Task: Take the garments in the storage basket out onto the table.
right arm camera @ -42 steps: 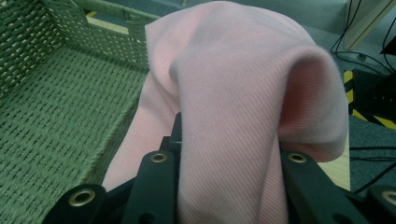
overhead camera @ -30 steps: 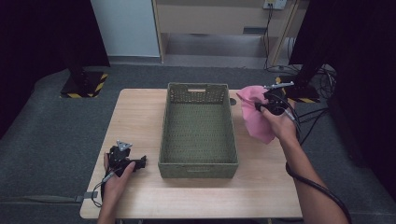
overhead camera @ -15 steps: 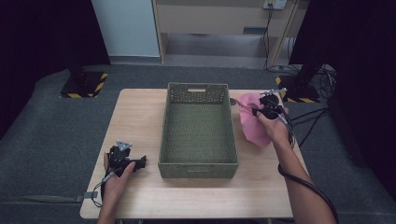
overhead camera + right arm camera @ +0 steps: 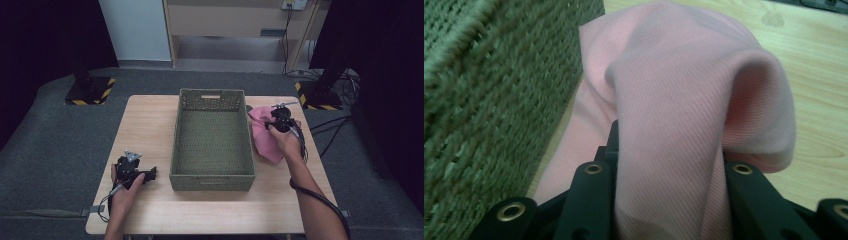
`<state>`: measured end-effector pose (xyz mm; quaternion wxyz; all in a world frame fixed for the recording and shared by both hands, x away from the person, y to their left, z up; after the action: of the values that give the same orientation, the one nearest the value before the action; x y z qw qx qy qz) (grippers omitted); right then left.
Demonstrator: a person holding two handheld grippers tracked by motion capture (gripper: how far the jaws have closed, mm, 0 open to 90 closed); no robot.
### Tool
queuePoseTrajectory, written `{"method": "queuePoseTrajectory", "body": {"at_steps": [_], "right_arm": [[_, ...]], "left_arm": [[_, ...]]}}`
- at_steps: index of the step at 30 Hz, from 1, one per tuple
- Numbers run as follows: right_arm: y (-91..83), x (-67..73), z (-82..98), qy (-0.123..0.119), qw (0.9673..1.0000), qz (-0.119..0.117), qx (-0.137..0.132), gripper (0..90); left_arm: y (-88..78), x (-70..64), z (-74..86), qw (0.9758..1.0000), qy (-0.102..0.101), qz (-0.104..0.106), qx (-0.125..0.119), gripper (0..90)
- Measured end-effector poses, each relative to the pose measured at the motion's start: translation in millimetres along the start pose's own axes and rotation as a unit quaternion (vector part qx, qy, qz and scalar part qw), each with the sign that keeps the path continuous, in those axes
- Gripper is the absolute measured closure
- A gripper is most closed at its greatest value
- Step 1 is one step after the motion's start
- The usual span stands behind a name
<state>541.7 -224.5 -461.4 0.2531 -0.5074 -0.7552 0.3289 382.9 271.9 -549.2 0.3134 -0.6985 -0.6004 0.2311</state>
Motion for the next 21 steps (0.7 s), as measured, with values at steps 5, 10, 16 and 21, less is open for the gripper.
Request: {"method": "queuePoseTrajectory", "body": {"at_steps": [5, 10, 16, 21], "right_arm": [[5.9, -1.0, 6.6, 0.003, 1.0000, 0.000, 0.007, 68.7], [11.7, -2.1, 13.4, 0.007, 0.9999, -0.001, 0.012, 68.3], [17.7, -0.6, 18.0, 0.006, 0.9998, -0.001, 0.018, 67.4], [21.6, 0.9, 20.9, 0.004, 0.9997, 0.000, 0.023, 67.1]], "left_arm": [[0.0, 0.0, 0.0, 1.0000, 0.000, 0.000, 0.000, 0.0], [0.0, 0.0, 0.0, 1.0000, 0.000, 0.000, 0.000, 0.0], [0.0, 0.0, 0.0, 1.0000, 0.000, 0.000, 0.000, 0.0], [0.0, 0.0, 0.0, 1.0000, 0.000, 0.000, 0.000, 0.0]]}}
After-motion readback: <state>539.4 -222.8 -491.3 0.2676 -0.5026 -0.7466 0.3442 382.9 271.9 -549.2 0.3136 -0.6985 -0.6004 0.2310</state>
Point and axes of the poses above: each handheld gripper's, and its own axes: y roughly forward along the jaws, z roughly out of its underside, x roughly to its left, the point moved 1 cm from there along y, roughly forward along the jaws, and after that the axes turned 4 degrees about -z, right-handed, at the moved point
